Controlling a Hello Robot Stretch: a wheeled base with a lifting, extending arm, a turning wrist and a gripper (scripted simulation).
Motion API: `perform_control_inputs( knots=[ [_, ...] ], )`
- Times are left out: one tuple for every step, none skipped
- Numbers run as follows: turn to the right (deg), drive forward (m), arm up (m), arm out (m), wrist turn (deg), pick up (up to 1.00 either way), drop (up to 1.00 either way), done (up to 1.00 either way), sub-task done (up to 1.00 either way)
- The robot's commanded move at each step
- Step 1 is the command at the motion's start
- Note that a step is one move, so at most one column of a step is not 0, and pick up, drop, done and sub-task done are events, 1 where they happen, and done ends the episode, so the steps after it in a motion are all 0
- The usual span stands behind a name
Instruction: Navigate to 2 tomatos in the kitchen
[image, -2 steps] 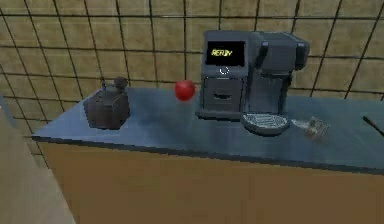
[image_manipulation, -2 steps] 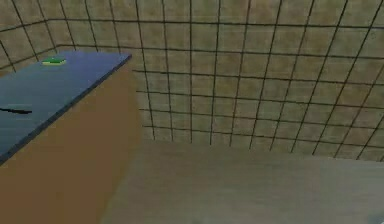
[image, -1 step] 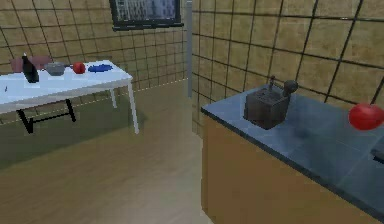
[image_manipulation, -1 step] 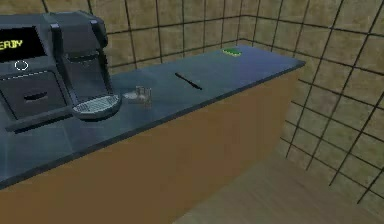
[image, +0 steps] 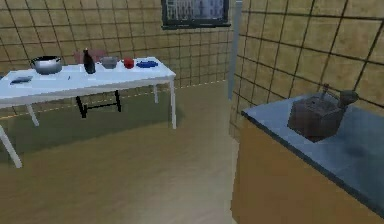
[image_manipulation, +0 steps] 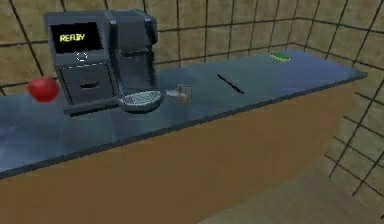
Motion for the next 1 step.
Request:
perform_control_inputs(
  knots=[
    [0.0,0.80,0.00,0.00,0.0,0.00,0.00,0.00,0.00]
  ],
)
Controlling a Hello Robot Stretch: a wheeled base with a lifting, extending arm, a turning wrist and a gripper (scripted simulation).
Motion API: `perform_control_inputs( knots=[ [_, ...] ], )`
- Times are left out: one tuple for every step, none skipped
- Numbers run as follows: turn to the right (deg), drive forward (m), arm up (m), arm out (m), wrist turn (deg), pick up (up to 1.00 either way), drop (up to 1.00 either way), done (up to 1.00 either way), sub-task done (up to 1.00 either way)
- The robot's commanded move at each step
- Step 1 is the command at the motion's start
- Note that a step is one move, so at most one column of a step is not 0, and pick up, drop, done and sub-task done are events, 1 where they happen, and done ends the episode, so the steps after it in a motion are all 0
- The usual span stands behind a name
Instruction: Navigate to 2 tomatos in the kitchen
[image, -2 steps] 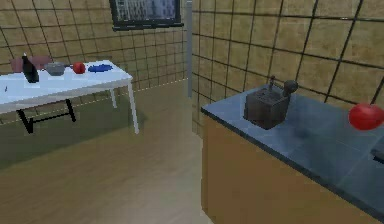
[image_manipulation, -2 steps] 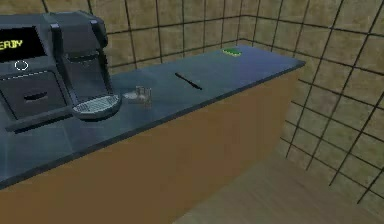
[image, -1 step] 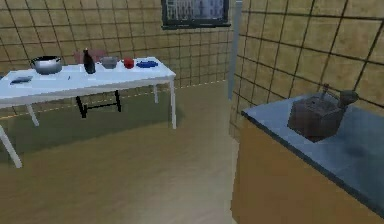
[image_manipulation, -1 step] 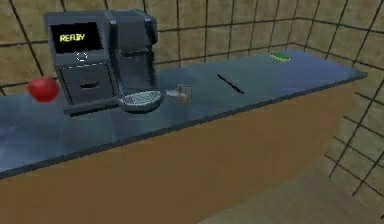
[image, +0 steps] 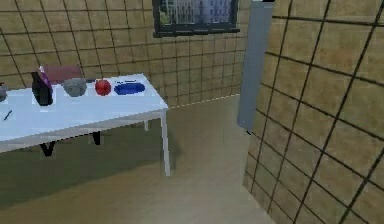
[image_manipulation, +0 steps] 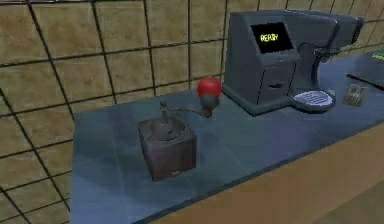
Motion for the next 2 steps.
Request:
perform_control_inputs(
  knots=[
    [0.0,0.40,0.00,0.00,0.0,0.00,0.00,0.00,0.00],
    [9.0,0.00,0.00,0.00,0.0,0.00,0.00,0.00,0.00]
  ],
)
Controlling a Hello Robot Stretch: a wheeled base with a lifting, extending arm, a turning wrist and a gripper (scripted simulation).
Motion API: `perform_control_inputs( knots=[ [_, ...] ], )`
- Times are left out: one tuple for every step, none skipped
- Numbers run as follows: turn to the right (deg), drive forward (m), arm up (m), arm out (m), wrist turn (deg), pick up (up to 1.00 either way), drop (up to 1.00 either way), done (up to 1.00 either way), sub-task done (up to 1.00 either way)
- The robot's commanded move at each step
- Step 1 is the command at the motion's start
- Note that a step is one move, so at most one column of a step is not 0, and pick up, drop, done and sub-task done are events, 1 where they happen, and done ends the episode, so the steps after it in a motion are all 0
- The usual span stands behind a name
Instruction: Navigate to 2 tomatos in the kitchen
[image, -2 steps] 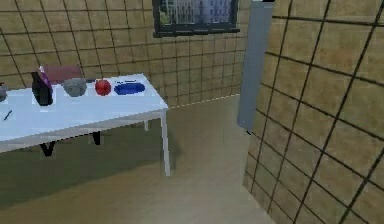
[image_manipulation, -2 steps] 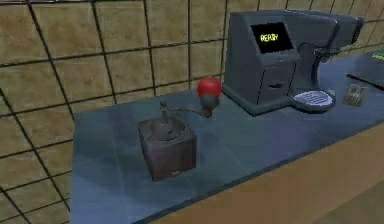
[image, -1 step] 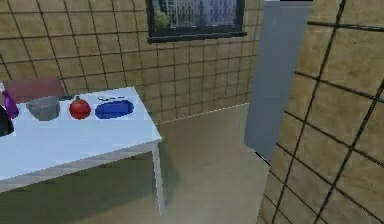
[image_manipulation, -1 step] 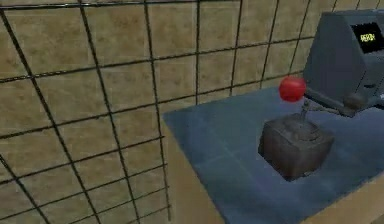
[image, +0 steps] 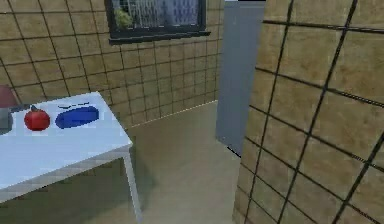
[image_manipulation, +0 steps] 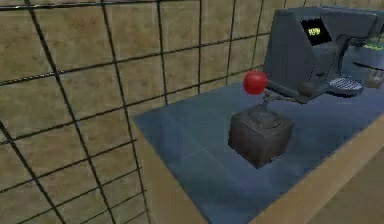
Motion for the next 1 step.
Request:
perform_control_inputs(
  knots=[
    [0.0,0.90,0.00,0.00,0.0,0.00,0.00,0.00,0.00]
  ],
)
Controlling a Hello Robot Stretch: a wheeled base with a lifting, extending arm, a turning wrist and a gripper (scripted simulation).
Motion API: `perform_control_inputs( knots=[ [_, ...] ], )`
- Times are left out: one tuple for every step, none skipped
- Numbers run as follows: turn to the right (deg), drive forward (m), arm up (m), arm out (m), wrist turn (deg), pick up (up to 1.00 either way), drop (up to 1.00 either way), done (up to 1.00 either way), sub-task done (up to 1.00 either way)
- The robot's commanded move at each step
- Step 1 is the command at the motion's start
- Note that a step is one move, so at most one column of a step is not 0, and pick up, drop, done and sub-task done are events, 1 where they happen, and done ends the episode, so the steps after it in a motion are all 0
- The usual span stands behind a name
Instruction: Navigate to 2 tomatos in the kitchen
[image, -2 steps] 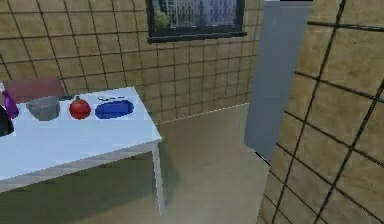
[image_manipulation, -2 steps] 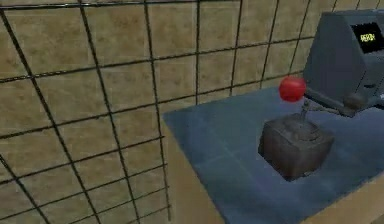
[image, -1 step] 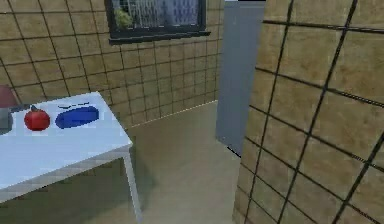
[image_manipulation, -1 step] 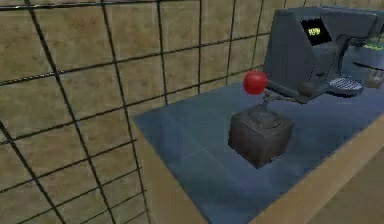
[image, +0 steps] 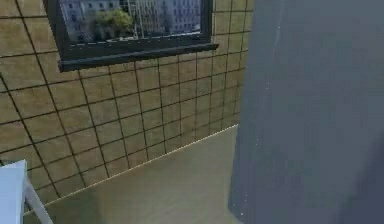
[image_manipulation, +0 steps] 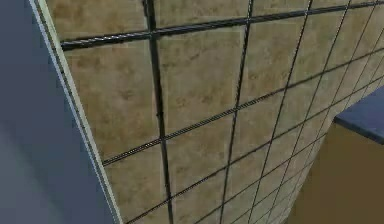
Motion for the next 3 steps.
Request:
perform_control_inputs(
  knots=[
    [-45.0,0.00,0.00,0.00,0.0,0.00,0.00,0.00,0.00],
    [-30.0,0.00,0.00,0.00,0.0,0.00,0.00,0.00,0.00],
    [0.0,0.00,0.00,0.00,0.0,0.00,0.00,1.00,0.00]
  ],
)
